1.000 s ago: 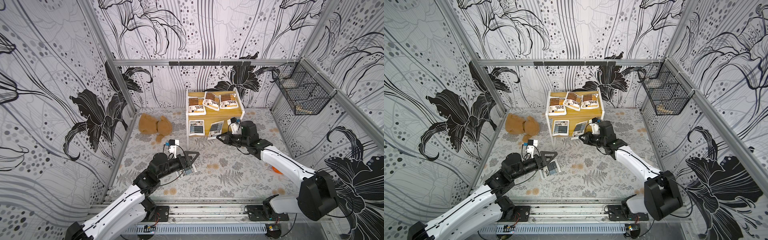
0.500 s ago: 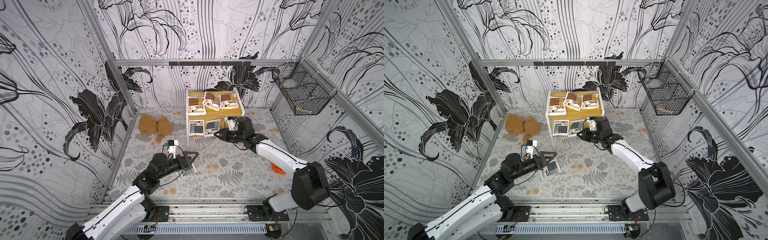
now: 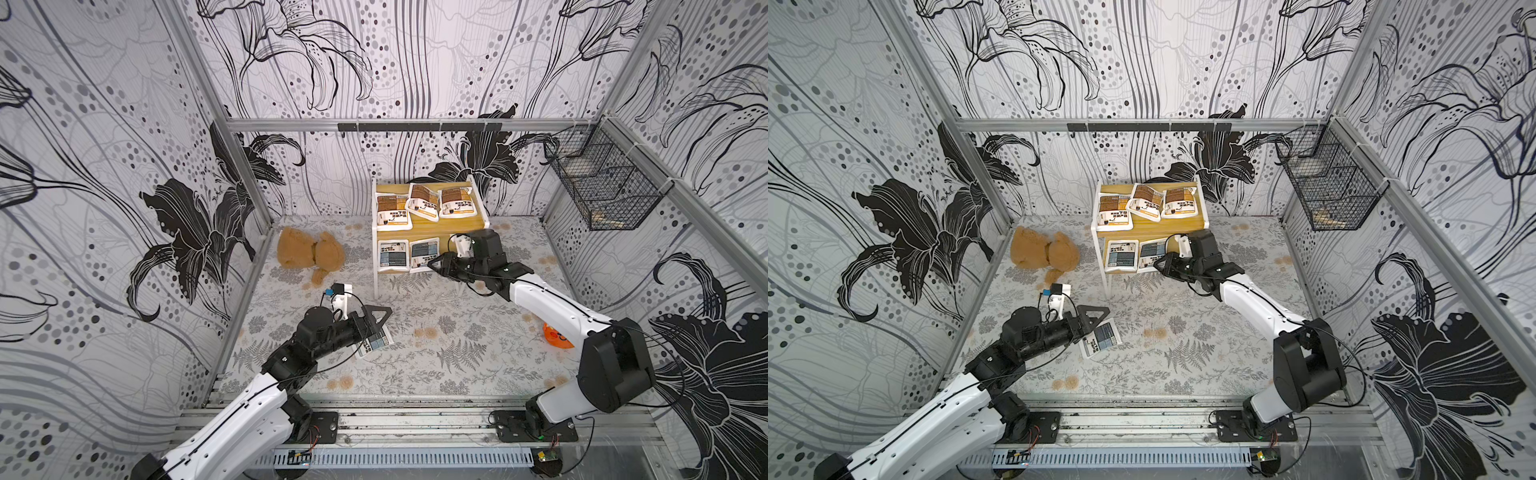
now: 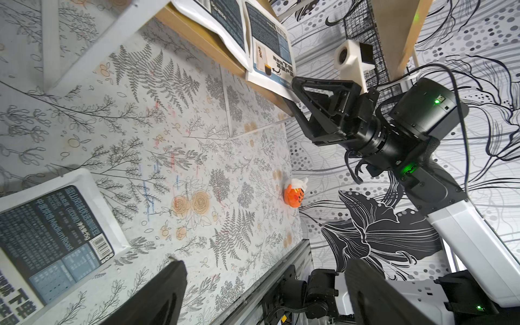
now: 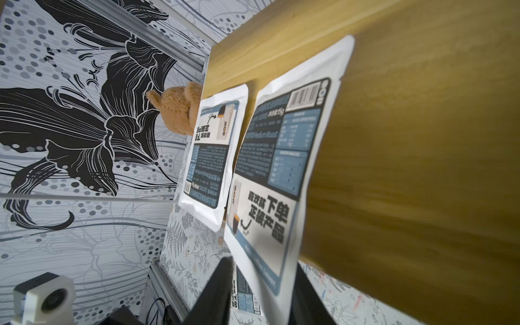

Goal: Place the bagged coffee beans on the shelf by color
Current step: Place the bagged coffee beans on the shelf.

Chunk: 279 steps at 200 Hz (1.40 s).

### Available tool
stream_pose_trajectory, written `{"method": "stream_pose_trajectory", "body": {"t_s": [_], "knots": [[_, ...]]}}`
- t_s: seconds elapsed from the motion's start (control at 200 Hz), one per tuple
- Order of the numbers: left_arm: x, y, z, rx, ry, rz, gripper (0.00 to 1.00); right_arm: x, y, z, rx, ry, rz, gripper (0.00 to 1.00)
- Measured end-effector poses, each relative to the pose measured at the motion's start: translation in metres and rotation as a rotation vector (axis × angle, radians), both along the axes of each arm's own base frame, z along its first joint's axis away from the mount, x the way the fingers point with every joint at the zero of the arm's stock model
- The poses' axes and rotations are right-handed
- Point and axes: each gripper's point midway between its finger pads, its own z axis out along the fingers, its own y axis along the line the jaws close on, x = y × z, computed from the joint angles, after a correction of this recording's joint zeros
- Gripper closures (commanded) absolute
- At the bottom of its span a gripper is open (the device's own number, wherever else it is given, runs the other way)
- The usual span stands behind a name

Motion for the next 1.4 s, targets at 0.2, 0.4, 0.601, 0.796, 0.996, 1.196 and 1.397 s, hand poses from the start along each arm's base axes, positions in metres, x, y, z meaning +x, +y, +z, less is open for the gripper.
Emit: {"method": "stream_pose_trajectory", "body": {"t_s": [0.2, 0.4, 0.601, 0.796, 0.996, 1.196, 1.397], "knots": [[-0.001, 0.016, -0.014, 0.064, 0.042, 0.056, 0.06, 0.005, 0.0, -0.005, -0.012, 0.007, -0.011, 0.53], [-0.001, 0.029, -0.025, 0.116, 0.079, 0.105, 0.05, 0.005, -0.003, -0.002, -0.019, 0.003, -0.029, 0.37], [-0.001, 0.039, -0.036, 0.183, 0.109, 0.138, 0.0, -0.012, -0.016, 0.005, -0.039, 0.004, -0.054, 0.2], [-0.004, 0.049, -0.048, 0.241, 0.141, 0.162, 0.01, -0.038, -0.026, 0.002, -0.048, 0.016, -0.051, 0.2], [-0.011, 0.057, -0.062, 0.292, 0.185, 0.174, 0.0, -0.093, -0.009, -0.013, -0.078, 0.049, 0.038, 0.21], [-0.016, 0.062, -0.089, 0.337, 0.243, 0.175, 0.0, -0.151, 0.005, -0.072, -0.131, 0.186, 0.13, 0.21], [-0.014, 0.061, -0.101, 0.352, 0.271, 0.174, 0.0, -0.155, -0.007, -0.069, -0.14, 0.182, 0.091, 0.21]]}}
